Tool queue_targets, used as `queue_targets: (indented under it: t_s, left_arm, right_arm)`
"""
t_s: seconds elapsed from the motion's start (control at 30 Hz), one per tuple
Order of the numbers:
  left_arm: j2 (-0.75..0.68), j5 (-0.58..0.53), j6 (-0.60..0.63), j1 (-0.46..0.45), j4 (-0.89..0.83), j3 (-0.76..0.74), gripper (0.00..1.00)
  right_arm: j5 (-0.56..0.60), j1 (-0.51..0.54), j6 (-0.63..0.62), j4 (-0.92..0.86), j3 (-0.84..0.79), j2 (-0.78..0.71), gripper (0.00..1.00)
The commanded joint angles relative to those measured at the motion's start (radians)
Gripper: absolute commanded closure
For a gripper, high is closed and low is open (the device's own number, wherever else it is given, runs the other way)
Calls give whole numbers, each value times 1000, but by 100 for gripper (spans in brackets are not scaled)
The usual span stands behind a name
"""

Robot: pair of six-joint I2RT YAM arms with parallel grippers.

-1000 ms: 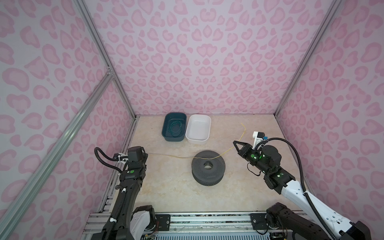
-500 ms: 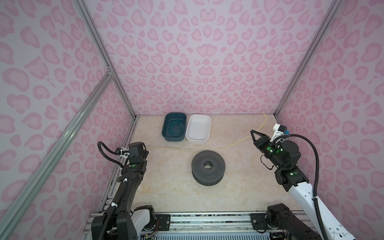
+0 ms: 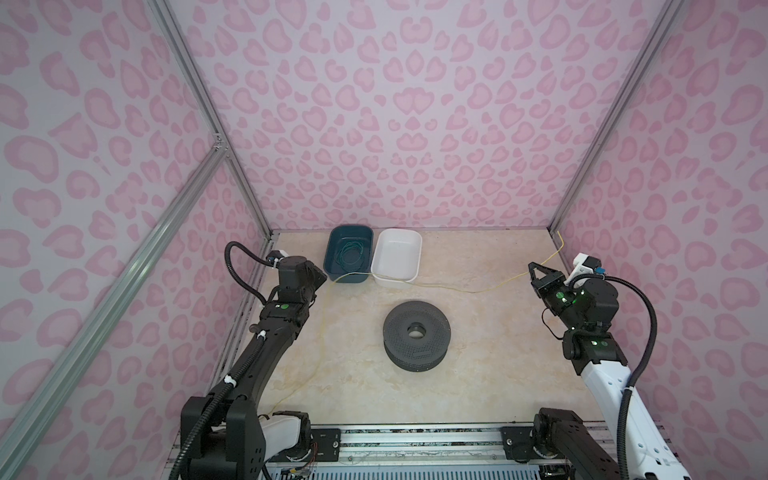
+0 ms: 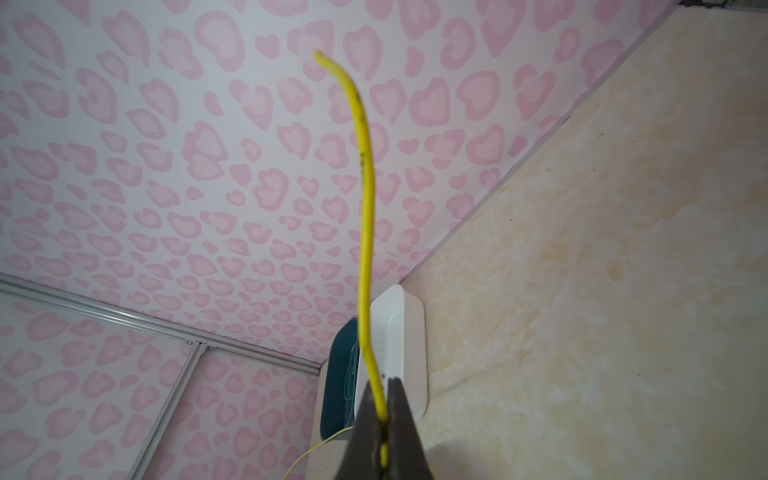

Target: Wrap the cables

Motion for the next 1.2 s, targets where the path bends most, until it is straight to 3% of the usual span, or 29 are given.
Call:
queue_targets:
  t_s: [0.0, 0.13, 0.23, 0.4, 0.47, 0.53, 0.67, 0.7, 0.8, 0.9, 1.0, 1.17]
  left_arm:
    - [4, -23, 75, -62, 68, 12, 96]
    - [12, -55, 116, -131, 69, 19, 96]
    - [-2, -13, 111, -141, 47, 11, 94]
    - [-104, -24, 162, -152, -58, -2, 65]
    - [-146, -72, 170, -156, -165, 13, 49]
    - [-192, -120, 153, -155, -256, -7, 40]
    - [-331, -101, 94, -158, -330, -143, 18]
    - [-361, -107, 71, -161, -335, -184, 8]
    - [-412, -193, 43, -160, -357, -259, 2]
    - [-410, -148, 84, -156, -322, -268, 2]
    - [-300, -65, 170, -156, -348, -204, 18]
    - [-183, -21, 239, -157, -333, -168, 28]
  right_arm:
    - [-41, -23, 5, 15, -36, 21, 100]
    - [-38, -39, 5, 24, -87, 45, 100]
    - [-52, -42, 11, 30, -103, 52, 100]
    - [-45, -41, -35, -33, -71, 17, 95]
    - [-44, -41, -52, -59, -49, 3, 94]
    - [-37, -41, -64, -76, -35, -2, 95]
    - [-51, -39, -61, -62, -41, 9, 94]
    - [-53, -39, -58, -60, -43, 13, 93]
    - [-62, -38, -47, -39, -50, 18, 93]
    - [-69, -29, -55, -51, -34, 17, 92]
    - [-68, -20, -56, -64, -26, 13, 90]
    - [-62, -4, -49, -57, -30, 11, 90]
